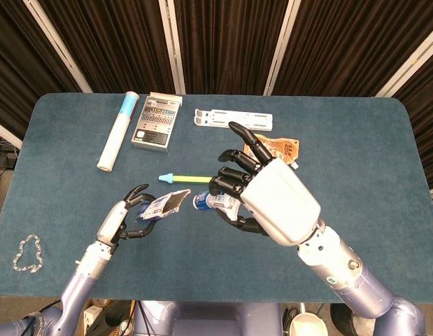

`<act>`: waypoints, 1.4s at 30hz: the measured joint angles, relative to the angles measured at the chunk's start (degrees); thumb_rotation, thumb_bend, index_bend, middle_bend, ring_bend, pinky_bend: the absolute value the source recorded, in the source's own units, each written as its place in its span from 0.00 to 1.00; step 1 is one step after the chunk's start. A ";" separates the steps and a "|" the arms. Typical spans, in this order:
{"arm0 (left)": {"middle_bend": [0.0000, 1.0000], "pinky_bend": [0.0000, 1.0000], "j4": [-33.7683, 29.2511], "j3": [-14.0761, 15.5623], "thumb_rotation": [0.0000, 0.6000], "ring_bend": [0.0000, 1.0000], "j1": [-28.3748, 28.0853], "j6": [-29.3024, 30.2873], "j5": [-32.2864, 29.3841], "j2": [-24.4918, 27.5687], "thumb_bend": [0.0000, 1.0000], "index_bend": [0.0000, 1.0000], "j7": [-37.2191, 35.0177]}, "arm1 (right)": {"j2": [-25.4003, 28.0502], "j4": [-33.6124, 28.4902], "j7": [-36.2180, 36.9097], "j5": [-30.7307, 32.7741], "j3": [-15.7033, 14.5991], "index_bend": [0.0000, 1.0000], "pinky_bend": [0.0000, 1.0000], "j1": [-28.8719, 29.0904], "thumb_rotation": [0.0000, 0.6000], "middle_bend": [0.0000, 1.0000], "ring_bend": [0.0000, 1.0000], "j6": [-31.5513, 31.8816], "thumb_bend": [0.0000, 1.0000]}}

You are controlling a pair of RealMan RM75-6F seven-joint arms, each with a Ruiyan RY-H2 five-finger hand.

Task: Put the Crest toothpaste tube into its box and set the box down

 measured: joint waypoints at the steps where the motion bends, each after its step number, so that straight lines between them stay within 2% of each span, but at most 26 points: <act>1: 0.39 0.07 0.04 0.00 1.00 0.09 0.00 0.01 -0.04 -0.03 0.46 0.40 -0.04 | -0.09 0.00 0.11 -0.14 -0.08 0.54 0.00 -0.10 1.00 0.69 0.32 0.09 0.54; 7: 0.39 0.07 0.20 0.31 1.00 0.09 -0.24 -0.34 0.09 -0.47 0.46 0.40 -0.06 | -0.94 0.00 0.45 -1.65 -0.89 0.54 0.00 -0.86 1.00 0.69 0.32 0.60 0.54; 24: 0.39 0.07 0.67 0.06 1.00 0.09 -0.91 -0.39 0.09 -1.96 0.46 0.40 0.31 | -3.07 0.00 0.03 -0.97 -1.39 0.54 0.00 -1.18 1.00 0.69 0.33 1.15 0.55; 42: 0.39 0.07 1.75 -0.27 1.00 0.09 -1.97 -1.01 -0.23 -4.54 0.46 0.40 0.54 | -6.50 0.00 -0.99 -0.20 -1.11 0.54 0.00 0.03 1.00 0.69 0.33 1.32 0.55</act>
